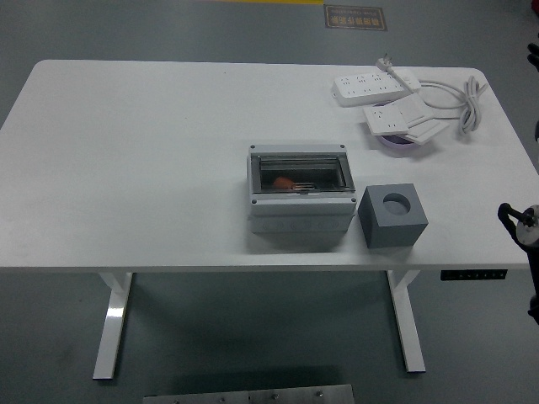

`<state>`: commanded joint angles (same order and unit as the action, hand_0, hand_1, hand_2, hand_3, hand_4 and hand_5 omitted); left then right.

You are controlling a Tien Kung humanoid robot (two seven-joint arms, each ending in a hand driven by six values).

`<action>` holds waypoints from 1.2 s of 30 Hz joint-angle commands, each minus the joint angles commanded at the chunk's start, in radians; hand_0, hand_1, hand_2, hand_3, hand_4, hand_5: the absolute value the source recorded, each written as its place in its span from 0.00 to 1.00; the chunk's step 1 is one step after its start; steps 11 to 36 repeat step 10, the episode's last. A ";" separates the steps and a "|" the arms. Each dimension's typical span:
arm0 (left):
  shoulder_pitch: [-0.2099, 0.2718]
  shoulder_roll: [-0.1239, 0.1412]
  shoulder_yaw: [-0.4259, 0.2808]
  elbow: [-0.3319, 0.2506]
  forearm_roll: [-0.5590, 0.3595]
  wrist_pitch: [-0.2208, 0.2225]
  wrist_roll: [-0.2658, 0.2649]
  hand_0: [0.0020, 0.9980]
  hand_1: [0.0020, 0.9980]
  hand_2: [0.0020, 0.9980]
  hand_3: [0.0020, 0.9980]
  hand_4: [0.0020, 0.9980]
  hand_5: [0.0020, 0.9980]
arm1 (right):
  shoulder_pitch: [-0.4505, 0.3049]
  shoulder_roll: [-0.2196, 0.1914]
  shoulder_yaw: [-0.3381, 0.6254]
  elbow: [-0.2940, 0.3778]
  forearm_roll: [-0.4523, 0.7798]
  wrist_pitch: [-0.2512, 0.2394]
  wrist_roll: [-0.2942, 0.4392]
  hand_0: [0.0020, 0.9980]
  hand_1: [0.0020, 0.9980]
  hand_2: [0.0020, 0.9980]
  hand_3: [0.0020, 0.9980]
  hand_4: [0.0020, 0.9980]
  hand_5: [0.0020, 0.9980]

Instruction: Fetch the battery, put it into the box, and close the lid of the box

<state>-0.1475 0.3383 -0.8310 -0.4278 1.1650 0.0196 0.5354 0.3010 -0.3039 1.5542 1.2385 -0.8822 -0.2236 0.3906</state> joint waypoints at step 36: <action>-0.001 0.001 0.000 -0.001 -0.002 0.000 0.000 0.63 0.70 0.57 0.54 0.50 0.00 | 0.001 0.002 0.009 -0.002 -0.001 -0.010 0.003 0.79 0.69 0.70 0.68 1.00 0.94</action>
